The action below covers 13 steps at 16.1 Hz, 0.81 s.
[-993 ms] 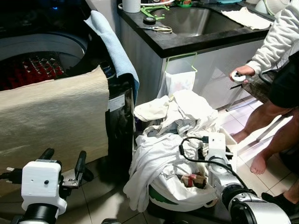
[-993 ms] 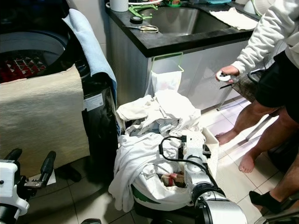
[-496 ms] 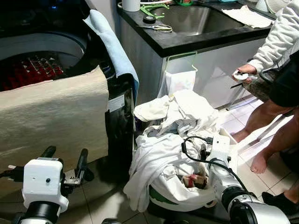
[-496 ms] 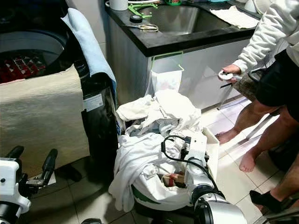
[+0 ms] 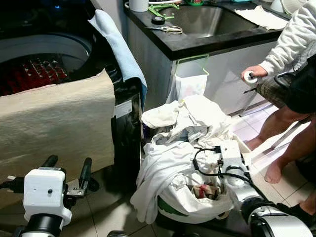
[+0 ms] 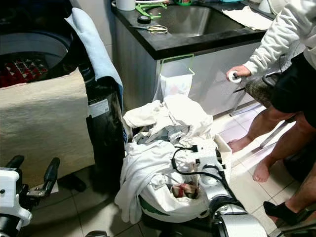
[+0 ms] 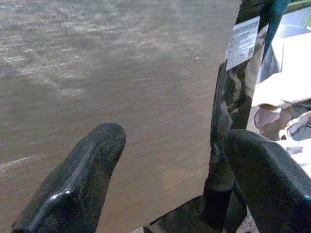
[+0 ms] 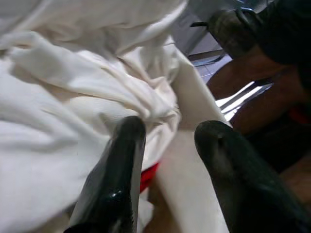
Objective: Clothes washing
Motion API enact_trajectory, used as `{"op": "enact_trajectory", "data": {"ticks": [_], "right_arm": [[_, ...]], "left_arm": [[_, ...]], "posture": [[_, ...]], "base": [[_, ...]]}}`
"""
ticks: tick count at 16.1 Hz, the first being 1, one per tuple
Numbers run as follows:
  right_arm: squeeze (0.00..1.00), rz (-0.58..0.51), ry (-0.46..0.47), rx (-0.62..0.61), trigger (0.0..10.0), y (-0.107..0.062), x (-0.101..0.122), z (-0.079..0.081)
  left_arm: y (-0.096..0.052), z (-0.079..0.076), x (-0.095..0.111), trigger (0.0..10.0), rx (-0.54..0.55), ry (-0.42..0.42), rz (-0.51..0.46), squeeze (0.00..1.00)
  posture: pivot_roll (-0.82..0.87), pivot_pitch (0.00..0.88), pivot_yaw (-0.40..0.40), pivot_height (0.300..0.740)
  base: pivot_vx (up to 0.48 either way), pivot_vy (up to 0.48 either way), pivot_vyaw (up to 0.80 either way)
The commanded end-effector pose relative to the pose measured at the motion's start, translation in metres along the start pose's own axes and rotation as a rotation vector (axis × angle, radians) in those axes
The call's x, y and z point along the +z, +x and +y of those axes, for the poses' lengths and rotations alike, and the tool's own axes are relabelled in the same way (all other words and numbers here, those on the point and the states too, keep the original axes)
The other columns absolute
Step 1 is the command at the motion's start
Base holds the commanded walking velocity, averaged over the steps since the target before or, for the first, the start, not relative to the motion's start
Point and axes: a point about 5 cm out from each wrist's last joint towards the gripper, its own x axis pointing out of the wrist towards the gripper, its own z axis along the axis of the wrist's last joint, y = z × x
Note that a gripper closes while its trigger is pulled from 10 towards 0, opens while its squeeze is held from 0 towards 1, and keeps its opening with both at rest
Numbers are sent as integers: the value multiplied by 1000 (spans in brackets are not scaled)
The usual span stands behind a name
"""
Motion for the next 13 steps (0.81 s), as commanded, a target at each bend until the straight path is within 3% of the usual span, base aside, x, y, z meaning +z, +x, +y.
{"op": "enact_trajectory", "data": {"ticks": [1,6,7,9,10,11,13], "right_arm": [[0,-2,-2,-26,0,2,2,-7],[0,12,49,-18,0,3,3,-5],[1000,-15,111,44,10000,4,12,1],[1000,-68,136,89,10000,5,24,7],[1000,-185,171,186,10000,4,50,21],[1000,-231,220,256,10000,2,63,31],[1000,-245,290,292,10000,1,73,38]], "left_arm": [[-2,2,3,10000,14,11,0,0],[3,-1,0,10000,15,6,-4,0],[8,-2,-1,10000,19,1,-17,0],[11,-2,-2,10000,22,-2,-25,0],[23,-6,-5,10000,23,-6,-50,0],[34,-9,-8,10000,20,-13,-63,0],[49,-14,-9,10000,12,-27,-88,0]], "posture": [[411,112,-76,727],[400,76,-91,727],[394,48,-106,727],[391,32,-114,727],[365,0,-134,727],[349,0,-142,727],[320,0,-143,727]], "base": [[0,0,0],[0,0,0],[0,0,0],[0,0,0],[0,0,0],[0,0,0],[0,0,0]]}}
